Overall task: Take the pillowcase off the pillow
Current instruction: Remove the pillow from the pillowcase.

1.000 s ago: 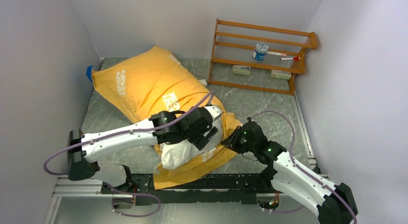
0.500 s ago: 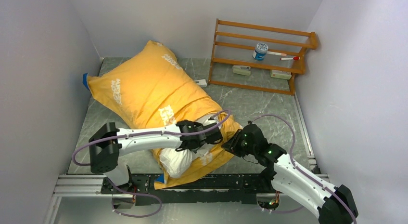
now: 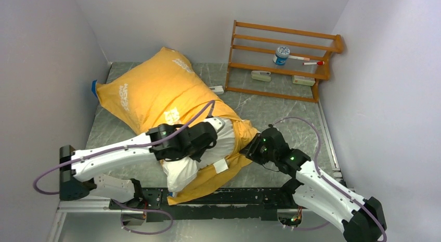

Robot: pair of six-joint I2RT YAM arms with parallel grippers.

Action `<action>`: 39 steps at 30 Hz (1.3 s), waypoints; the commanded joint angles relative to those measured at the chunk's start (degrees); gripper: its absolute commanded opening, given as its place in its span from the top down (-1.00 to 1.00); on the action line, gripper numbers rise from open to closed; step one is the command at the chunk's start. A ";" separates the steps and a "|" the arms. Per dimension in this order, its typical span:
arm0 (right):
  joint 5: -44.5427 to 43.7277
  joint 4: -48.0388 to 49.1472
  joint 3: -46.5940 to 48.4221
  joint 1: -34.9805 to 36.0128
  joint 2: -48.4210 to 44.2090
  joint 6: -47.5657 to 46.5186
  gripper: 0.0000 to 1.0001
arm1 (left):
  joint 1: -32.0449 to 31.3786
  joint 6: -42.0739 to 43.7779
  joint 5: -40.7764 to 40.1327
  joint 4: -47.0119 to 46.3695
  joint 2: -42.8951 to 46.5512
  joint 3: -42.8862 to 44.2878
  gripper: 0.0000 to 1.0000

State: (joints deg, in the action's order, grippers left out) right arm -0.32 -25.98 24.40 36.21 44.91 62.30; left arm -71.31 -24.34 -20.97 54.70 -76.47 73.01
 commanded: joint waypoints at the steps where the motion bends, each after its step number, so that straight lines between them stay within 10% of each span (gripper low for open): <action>1: 5.78 2.87 3.06 -0.79 -3.61 -7.87 0.01 | -0.09 -4.24 3.10 6.29 5.60 -2.94 0.91; 6: 5.06 0.22 12.05 -0.84 -9.70 -13.65 -0.38 | -0.19 -8.46 1.84 1.90 4.42 -5.41 0.90; 12: -21.05 -18.52 17.68 -0.82 -9.09 -7.83 -0.55 | -0.23 -8.81 -1.20 1.99 1.69 -2.29 0.90; 20: -6.24 -7.68 10.71 -1.01 -2.23 -5.28 -0.76 | -0.28 -10.46 -2.67 2.69 4.81 -2.94 0.91; 28: -16.22 -10.19 12.28 -4.89 -1.54 -7.08 0.84 | -0.26 -11.79 -4.90 4.56 8.00 -2.86 0.90; 33: -21.22 -13.55 13.82 -12.13 4.78 -11.54 0.95 | -0.25 -12.97 -7.42 8.29 8.66 -1.09 0.91; 39: -0.20 -2.01 4.49 -25.23 9.40 -15.82 0.89 | -0.24 -14.93 -10.87 12.45 11.88 0.47 0.91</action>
State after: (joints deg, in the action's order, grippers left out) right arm -7.73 -31.03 35.16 18.20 52.29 52.01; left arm -71.57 -37.10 -26.30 59.22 -69.28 70.00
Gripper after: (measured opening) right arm 0.036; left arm 0.087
